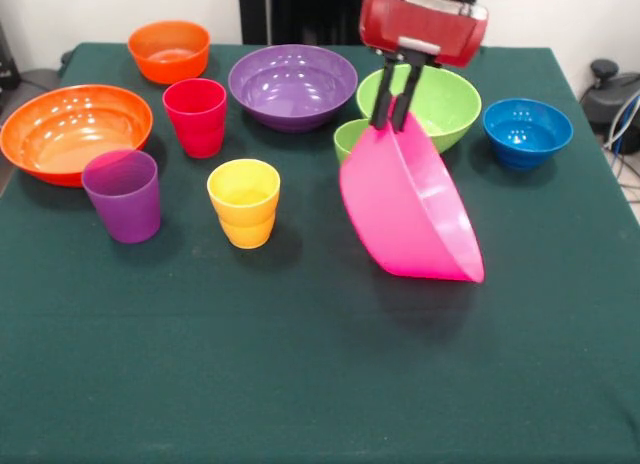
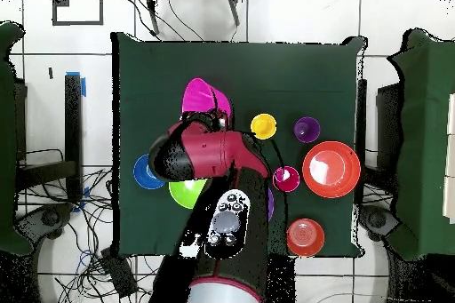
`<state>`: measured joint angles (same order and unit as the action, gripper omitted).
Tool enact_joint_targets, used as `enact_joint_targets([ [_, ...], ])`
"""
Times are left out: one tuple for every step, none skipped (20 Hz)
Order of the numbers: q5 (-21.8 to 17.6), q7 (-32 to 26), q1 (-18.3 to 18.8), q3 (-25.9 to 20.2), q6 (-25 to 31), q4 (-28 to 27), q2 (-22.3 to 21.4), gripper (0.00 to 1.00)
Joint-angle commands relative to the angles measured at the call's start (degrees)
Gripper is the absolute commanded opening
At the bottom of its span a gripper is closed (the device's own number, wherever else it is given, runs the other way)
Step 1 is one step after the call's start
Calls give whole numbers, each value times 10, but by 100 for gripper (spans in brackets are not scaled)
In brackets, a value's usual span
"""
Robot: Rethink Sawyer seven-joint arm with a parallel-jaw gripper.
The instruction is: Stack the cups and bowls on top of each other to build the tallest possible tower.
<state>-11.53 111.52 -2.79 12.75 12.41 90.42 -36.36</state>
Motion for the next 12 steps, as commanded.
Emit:
enact_joint_targets([
  [-16,44,-16,38,55,-63,-4,0],
  [-15,47,-20,47,53,-69,-3,0],
  [-16,47,-23,56,47,-78,1,0],
  [-17,48,-26,65,42,-88,5,0],
  [-17,47,-28,72,38,-99,11,0],
  [-17,48,-28,77,34,-102,12,0],
  [-16,52,-31,88,28,-112,19,0],
  [-15,52,-29,91,25,-113,18,0],
  [-14,53,-27,95,20,-121,22,0],
  [-14,52,-24,94,15,-120,21,0],
  [-12,52,-19,94,12,-124,22,0],
  [-13,55,-22,98,3,-122,23,0],
])
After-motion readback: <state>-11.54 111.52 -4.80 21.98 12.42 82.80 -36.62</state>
